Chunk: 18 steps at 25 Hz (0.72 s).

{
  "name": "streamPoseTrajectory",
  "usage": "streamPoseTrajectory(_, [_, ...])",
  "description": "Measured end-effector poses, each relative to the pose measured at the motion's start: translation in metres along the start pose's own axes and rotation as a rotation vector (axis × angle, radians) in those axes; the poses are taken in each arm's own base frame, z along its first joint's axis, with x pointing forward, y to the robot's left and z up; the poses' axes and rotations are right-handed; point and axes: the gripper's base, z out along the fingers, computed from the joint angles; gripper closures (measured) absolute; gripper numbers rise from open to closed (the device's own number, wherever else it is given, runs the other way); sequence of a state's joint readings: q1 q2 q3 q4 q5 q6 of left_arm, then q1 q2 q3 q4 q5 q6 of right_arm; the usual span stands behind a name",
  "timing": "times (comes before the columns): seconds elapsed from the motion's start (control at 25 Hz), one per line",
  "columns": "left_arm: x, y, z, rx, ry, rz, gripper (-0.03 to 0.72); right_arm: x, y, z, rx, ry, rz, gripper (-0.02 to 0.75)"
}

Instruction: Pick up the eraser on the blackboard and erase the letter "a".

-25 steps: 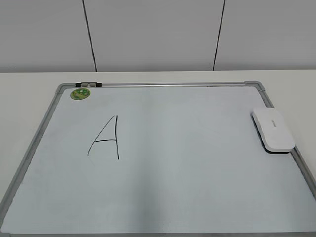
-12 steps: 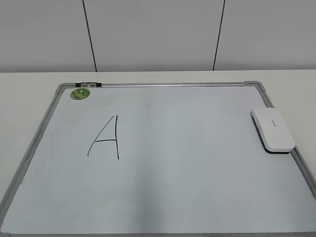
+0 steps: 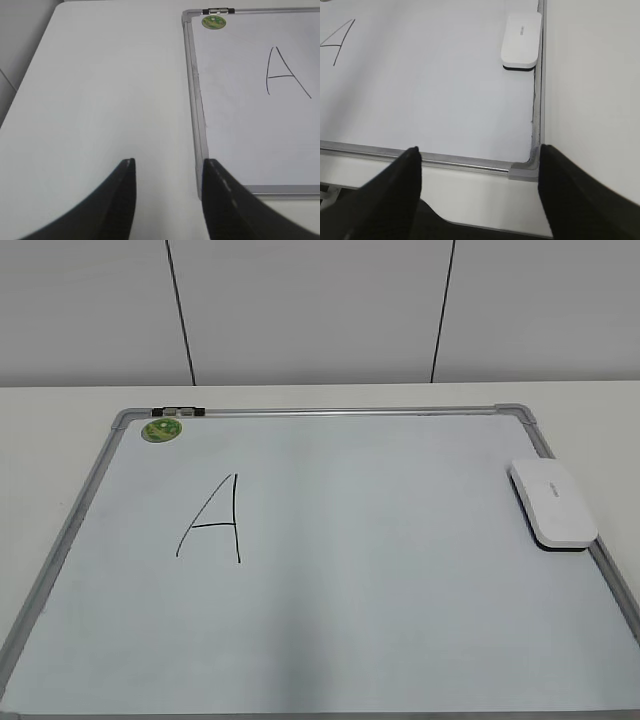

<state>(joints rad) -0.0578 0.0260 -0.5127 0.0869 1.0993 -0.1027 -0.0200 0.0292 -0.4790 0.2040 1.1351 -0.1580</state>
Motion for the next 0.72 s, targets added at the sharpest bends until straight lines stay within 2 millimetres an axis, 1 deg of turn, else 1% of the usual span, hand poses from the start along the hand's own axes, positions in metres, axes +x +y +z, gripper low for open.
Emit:
streamPoseTrajectory(0.16, [0.0014, 0.0002, -0.0022, -0.01, -0.017, -0.007, 0.373, 0.0038, 0.0016, -0.005, 0.005, -0.042, -0.003, 0.2])
streamPoseTrajectory(0.72, [0.0014, 0.0002, -0.0022, -0.01, -0.017, -0.007, 0.38, 0.0039, 0.0016, -0.0049, 0.007, -0.041, 0.0, 0.202])
